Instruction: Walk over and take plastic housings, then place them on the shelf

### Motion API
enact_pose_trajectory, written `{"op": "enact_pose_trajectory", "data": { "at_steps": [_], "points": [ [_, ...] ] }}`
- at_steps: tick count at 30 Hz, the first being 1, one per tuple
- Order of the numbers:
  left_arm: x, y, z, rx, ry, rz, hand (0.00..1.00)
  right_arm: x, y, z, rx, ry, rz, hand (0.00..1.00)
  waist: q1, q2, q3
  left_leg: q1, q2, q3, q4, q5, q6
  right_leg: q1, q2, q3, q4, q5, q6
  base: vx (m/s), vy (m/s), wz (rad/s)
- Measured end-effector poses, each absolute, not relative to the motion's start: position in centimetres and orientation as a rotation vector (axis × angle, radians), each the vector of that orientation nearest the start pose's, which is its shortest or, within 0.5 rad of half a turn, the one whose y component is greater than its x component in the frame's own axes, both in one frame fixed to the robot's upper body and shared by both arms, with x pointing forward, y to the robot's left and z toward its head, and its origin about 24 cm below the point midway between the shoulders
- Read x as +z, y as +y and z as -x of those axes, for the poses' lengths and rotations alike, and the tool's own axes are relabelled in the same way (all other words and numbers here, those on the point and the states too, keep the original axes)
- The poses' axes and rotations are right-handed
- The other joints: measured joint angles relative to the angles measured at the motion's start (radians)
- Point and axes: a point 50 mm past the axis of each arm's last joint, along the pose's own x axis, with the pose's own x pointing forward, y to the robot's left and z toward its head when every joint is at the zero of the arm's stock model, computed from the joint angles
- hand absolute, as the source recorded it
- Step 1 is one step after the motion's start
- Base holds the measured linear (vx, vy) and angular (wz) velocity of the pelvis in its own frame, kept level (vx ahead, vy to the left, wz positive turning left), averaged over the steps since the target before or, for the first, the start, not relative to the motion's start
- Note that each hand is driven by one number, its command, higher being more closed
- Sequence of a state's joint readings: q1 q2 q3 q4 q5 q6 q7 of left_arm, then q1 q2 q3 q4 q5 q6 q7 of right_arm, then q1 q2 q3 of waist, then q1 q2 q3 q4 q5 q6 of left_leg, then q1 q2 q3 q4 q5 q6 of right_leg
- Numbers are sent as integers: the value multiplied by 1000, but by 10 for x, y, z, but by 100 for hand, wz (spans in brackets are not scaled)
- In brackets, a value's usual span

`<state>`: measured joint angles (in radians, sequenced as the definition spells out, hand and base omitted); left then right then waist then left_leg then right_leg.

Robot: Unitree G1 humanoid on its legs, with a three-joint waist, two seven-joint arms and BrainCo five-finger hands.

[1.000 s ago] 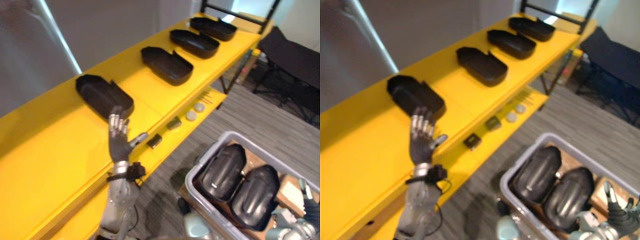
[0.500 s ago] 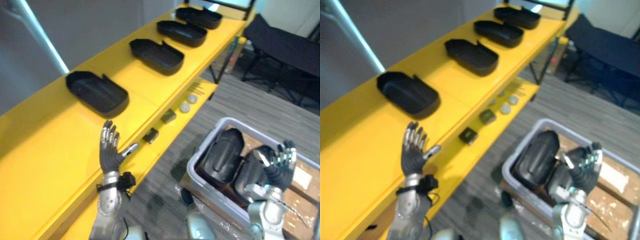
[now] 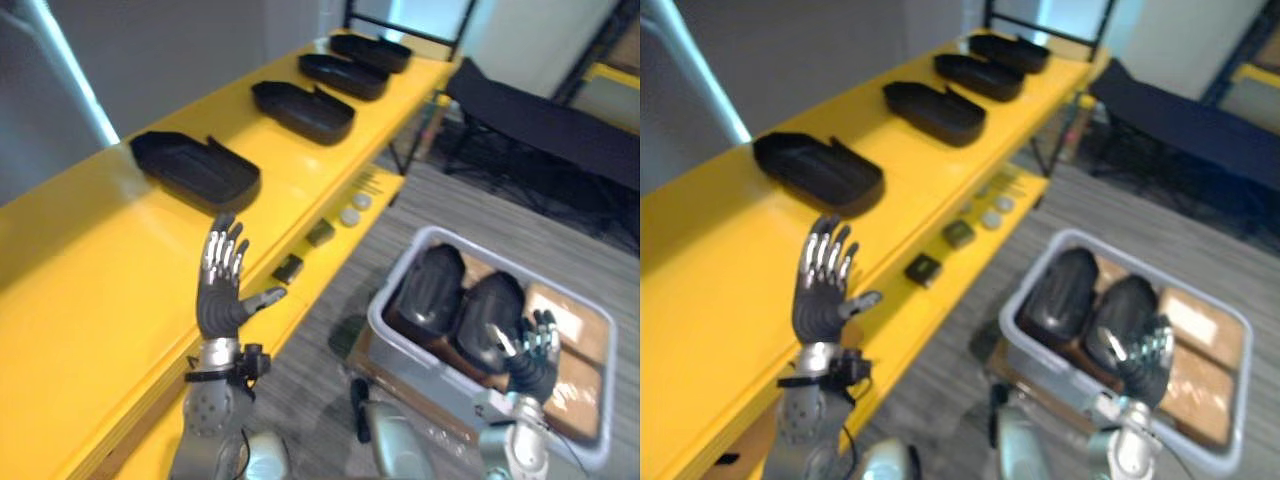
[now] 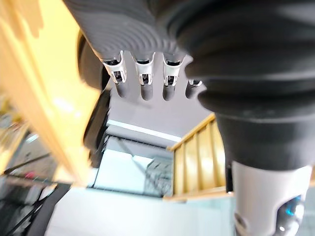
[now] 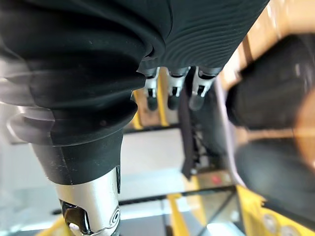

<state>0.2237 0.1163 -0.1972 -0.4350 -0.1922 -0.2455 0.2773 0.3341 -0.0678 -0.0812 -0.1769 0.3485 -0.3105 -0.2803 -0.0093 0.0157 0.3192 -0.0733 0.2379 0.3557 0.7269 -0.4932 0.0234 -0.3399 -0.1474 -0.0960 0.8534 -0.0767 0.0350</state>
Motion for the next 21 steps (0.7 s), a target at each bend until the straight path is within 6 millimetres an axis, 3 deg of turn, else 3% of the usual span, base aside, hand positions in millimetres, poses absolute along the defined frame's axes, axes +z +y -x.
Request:
{"op": "enact_pose_trajectory", "data": {
  "at_steps": [2, 4, 5, 6, 8, 10, 14, 17, 20, 21],
  "points": [
    [98, 158, -199, 155, -348, 181, 0, 41, -213, -189, -464, -164, -238, 0, 17, -11, -5, -11, 19, 50, -75, 59, -5, 92, -80, -48, -12, -59, -1, -191, -80, -77],
    [92, 166, -199, 187, -321, 160, 0, 40, -215, -194, -460, -160, -197, 0, 33, -35, -20, -41, 26, 65, -103, 78, -33, 167, -119, -73, -123, -58, -1, -140, -152, -78],
    [89, 173, -196, 210, -303, 143, 0, 42, -217, -196, -470, -168, -180, 0, 61, -53, -29, -63, 25, 65, -100, 85, -51, 209, -134, -72, -238, -30, 4, -118, -161, -95],
    [87, 176, -195, 214, -292, 128, 0, 42, -219, -195, -479, -167, -165, 0, 68, -63, -35, -75, 27, 58, -92, 88, -63, 222, -121, -71, -289, -48, 35, -116, -162, -95],
    [76, 174, -195, 202, -240, 145, 0, 49, -237, -197, -539, -185, -105, 0, 63, -32, -34, -102, 24, -25, -94, 117, -85, 237, -71, -92, -388, -64, 55, -68, -130, -77],
    [78, 176, -196, 204, -248, 155, 0, 53, -253, -193, -603, -190, -73, 0, 47, -32, -35, -94, 26, -42, -109, 126, -97, 249, -56, -91, -428, -84, 86, 26, -127, -51],
    [85, 173, -199, 163, -306, 154, 0, 57, -276, -196, -698, -188, -46, 0, 20, -38, -28, -62, 30, -19, -160, 148, -116, 215, -29, -48, -459, -86, 91, -8, -116, -59],
    [95, 157, -208, 46, -373, 169, 0, 67, -282, -223, -715, -222, -88, 0, 17, -43, -2, -90, 12, -19, -203, 176, -121, 145, -13, -5, -507, -56, 101, -73, -95, -66],
    [98, 115, -225, -165, -372, 133, 0, 89, -292, -255, -715, -277, -122, 0, -3, -11, 69, -141, -22, -51, -238, 216, -112, 102, -19, -5, -538, 5, 98, -42, -21, -4],
    [95, 109, -228, -188, -352, 116, 0, 93, -293, -260, -714, -286, -129, 0, -4, -5, 82, -143, -25, -56, -239, 218, -108, 101, -21, -7, -539, 12, 100, -71, 48, 4]
  ]
}}
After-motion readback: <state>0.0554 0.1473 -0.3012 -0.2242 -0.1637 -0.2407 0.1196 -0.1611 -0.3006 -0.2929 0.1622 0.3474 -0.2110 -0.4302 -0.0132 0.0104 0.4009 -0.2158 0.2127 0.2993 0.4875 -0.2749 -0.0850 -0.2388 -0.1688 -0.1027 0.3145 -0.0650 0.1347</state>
